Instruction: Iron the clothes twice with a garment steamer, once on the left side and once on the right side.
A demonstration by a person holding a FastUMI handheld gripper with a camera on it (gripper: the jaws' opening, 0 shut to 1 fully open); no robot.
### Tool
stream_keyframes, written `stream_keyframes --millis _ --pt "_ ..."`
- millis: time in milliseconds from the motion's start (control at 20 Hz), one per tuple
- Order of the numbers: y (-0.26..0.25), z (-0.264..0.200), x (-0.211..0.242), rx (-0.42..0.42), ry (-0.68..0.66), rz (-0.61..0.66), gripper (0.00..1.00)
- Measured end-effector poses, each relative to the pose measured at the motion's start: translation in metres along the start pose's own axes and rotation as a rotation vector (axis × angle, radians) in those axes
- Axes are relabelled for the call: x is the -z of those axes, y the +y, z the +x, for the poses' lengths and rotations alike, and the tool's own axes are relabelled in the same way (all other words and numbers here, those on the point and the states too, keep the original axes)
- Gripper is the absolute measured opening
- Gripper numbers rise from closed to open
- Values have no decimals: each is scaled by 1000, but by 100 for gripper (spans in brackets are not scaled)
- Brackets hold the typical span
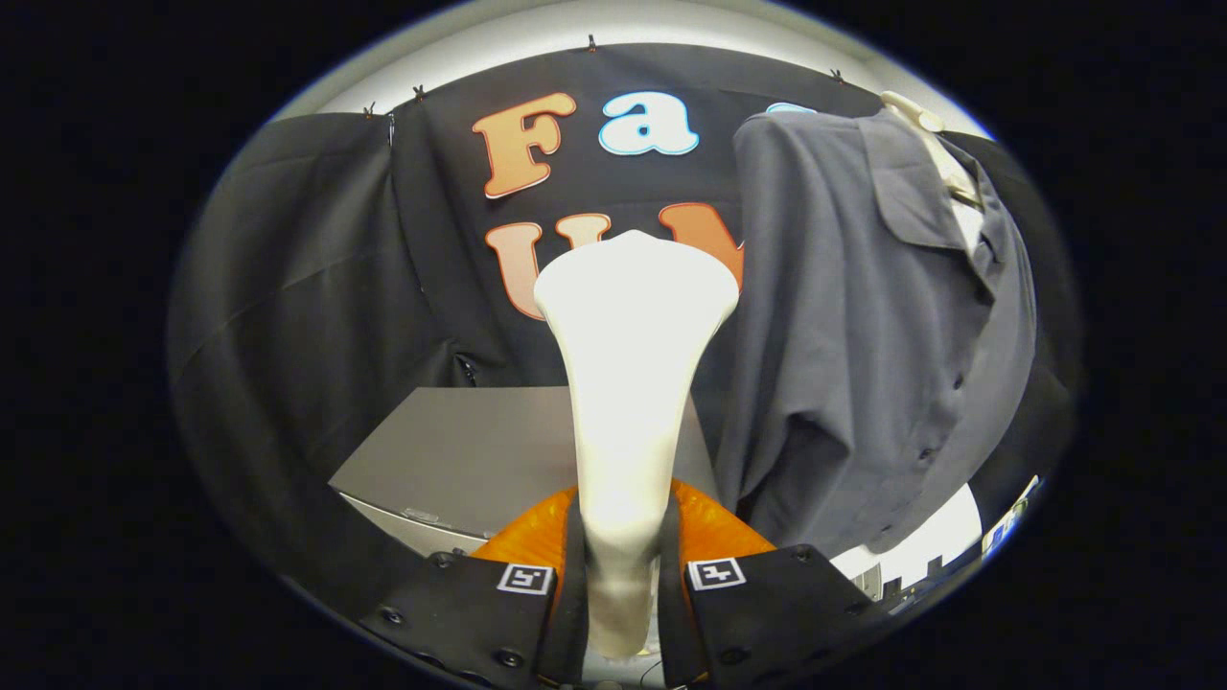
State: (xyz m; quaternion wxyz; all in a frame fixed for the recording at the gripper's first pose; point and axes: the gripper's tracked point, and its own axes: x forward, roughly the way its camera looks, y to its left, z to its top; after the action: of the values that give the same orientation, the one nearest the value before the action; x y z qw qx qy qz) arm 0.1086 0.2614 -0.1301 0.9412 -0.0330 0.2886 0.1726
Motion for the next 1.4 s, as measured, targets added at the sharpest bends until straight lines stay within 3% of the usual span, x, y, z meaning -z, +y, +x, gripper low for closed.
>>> stream_keyframes --millis 350,700,1000,1400 --pt "-59 -62 -22 57 -76 27 37" --pt "-122 -93 -26 138 -111 72 37" --pt "-167 -91 -27 193 -117 83 37" --pt "-200 -52 -20 179 -85 78 37"
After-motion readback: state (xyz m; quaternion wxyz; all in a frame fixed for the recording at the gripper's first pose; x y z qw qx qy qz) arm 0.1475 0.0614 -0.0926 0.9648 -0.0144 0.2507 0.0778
